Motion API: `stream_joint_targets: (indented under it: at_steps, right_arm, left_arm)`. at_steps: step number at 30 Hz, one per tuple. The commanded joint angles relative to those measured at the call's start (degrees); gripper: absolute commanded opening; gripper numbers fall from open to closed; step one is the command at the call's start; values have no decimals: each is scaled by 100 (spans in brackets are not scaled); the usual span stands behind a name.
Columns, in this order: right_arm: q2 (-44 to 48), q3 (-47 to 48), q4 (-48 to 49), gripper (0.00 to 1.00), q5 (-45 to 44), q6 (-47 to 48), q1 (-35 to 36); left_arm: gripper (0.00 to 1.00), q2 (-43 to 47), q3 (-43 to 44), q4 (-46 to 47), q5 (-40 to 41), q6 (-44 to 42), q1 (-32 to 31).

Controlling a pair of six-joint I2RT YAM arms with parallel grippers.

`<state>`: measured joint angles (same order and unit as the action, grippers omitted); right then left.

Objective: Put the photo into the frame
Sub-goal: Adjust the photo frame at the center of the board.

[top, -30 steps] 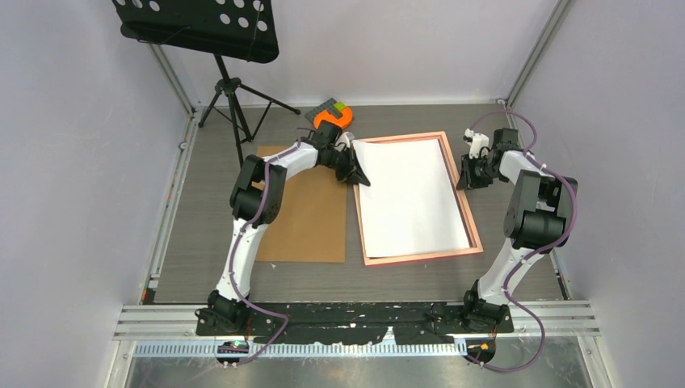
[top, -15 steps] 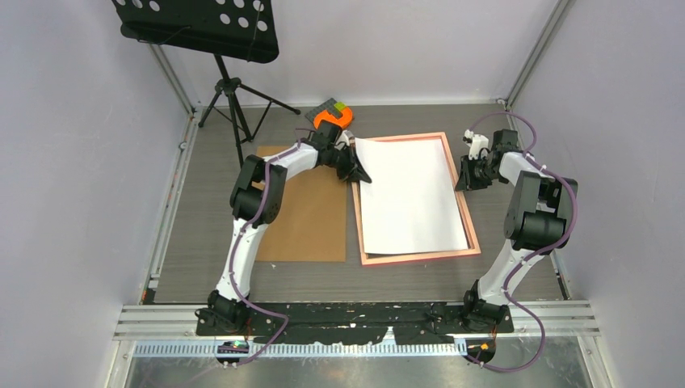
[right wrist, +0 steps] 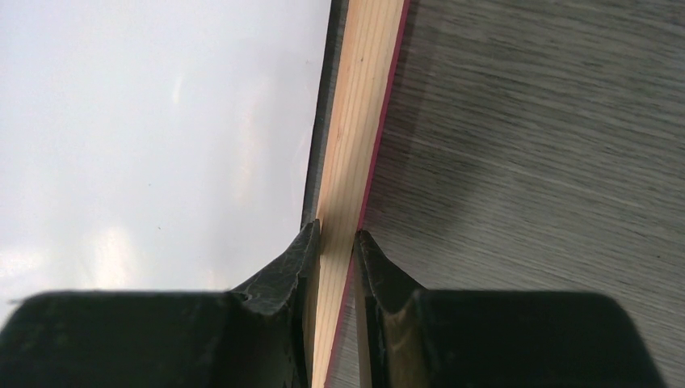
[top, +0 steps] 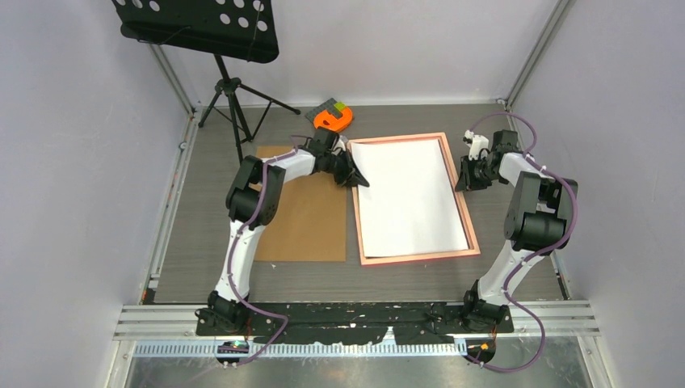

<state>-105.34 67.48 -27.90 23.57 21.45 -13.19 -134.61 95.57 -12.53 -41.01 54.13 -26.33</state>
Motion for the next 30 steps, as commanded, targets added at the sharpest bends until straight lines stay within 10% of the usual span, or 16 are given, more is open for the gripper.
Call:
stream_joint_targets:
  at_steps: [1,25,30]
  right_arm:
    - [175,-178,-241,6,249,-43,122]
    - [206,-200,-203,6,212,-128,116]
    - [206,-189,-220,6,213,-121,115]
  left_arm:
    - [0,330,-157,420,144,281,49]
    - [0,194,-341,732,217,628,49]
    - [23,250,-316,487,247,491,49]
